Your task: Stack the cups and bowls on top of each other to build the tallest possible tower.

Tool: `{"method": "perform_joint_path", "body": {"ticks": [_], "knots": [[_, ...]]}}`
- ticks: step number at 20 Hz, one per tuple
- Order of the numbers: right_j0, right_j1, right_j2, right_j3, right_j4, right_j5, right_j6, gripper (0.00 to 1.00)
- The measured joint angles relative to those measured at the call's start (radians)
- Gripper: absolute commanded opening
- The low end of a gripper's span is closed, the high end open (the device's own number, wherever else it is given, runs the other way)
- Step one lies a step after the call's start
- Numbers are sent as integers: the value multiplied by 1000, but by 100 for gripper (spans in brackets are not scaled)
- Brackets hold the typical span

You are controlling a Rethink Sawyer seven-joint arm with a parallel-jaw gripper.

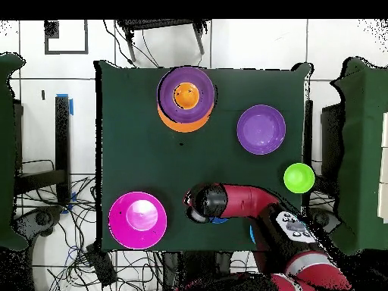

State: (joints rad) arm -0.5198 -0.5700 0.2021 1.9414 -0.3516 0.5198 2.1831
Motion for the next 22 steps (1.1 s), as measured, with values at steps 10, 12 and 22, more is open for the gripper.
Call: {"method": "perform_joint_path", "body": {"ticks": [10, 12, 22], "knots": [[8, 23, 18, -25, -40, 0, 0, 100], [19, 15, 10, -25, -66, 0, 0, 100], [47, -43, -27, -24, -145, -4, 0, 100]]}}
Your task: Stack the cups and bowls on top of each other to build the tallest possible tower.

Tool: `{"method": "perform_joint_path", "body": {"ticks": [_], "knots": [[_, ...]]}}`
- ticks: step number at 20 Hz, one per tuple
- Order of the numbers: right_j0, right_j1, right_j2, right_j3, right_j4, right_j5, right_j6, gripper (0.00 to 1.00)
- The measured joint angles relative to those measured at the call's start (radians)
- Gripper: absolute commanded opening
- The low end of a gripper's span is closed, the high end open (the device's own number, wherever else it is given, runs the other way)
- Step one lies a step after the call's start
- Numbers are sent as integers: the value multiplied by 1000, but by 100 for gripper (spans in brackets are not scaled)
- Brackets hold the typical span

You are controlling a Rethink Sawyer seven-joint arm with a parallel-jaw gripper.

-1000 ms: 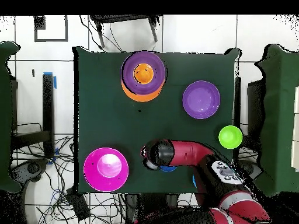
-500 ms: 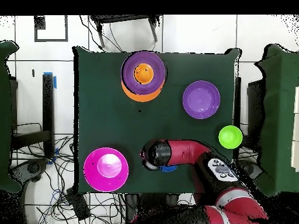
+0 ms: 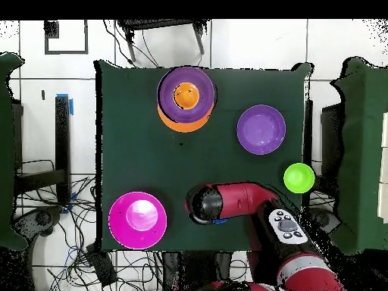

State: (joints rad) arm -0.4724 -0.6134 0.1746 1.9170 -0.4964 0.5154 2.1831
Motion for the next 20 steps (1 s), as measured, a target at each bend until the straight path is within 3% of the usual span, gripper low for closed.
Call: {"method": "perform_joint_path", "body": {"ticks": [14, 20], "knots": [[39, 52, -74, 0, -25, -300, 0, 100], [56, 80, -97, 0, -24, -336, 0, 100]]}}
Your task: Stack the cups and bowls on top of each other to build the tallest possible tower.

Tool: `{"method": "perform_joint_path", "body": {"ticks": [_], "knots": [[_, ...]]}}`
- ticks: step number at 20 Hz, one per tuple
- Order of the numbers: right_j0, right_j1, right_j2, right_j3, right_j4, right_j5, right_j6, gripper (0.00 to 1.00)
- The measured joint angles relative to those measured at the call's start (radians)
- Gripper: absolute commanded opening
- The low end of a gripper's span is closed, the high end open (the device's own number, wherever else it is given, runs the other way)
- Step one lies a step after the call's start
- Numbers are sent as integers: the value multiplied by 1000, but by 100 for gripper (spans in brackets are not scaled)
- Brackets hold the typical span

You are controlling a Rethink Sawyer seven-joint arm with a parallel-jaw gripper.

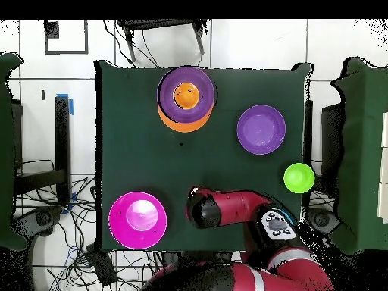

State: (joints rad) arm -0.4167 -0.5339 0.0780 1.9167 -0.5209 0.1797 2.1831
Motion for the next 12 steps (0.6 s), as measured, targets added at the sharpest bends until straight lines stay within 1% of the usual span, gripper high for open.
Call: {"method": "perform_joint_path", "body": {"ticks": [5, 12], "knots": [[2, 18, -28, 0, 0, 0, 0, 100], [0, 22, -73, 6, 0, 0, 0, 100]]}}
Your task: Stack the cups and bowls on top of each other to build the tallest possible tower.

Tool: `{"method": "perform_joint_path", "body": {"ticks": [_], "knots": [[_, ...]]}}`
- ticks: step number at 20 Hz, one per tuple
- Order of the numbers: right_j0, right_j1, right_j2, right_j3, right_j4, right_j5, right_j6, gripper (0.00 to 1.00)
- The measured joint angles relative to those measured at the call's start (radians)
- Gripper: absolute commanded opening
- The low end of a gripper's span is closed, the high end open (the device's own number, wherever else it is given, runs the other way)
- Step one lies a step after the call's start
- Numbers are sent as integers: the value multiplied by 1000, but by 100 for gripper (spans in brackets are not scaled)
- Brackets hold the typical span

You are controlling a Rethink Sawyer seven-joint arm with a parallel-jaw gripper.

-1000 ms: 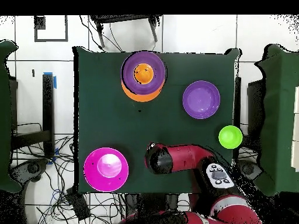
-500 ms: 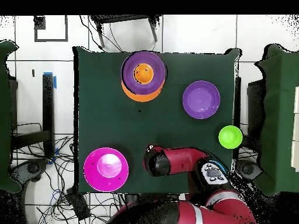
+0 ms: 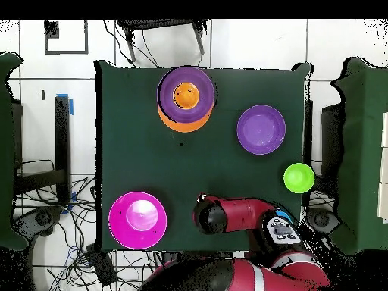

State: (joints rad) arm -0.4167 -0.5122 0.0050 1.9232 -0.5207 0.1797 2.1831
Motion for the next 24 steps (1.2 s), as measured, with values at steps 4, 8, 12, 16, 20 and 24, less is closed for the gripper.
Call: {"method": "perform_joint_path", "body": {"ticks": [4, 8, 12, 16, 20, 24], "knots": [[-4, -4, -15, 9, 0, 0, 0, 100], [-10, -17, -22, 24, 0, 0, 0, 100], [-13, -28, -23, 38, 0, 0, 0, 100], [-13, -31, -22, 47, 0, 0, 0, 100], [-13, -32, -22, 58, 0, 0, 0, 100], [-13, -31, -22, 66, 0, 0, 0, 100]]}}
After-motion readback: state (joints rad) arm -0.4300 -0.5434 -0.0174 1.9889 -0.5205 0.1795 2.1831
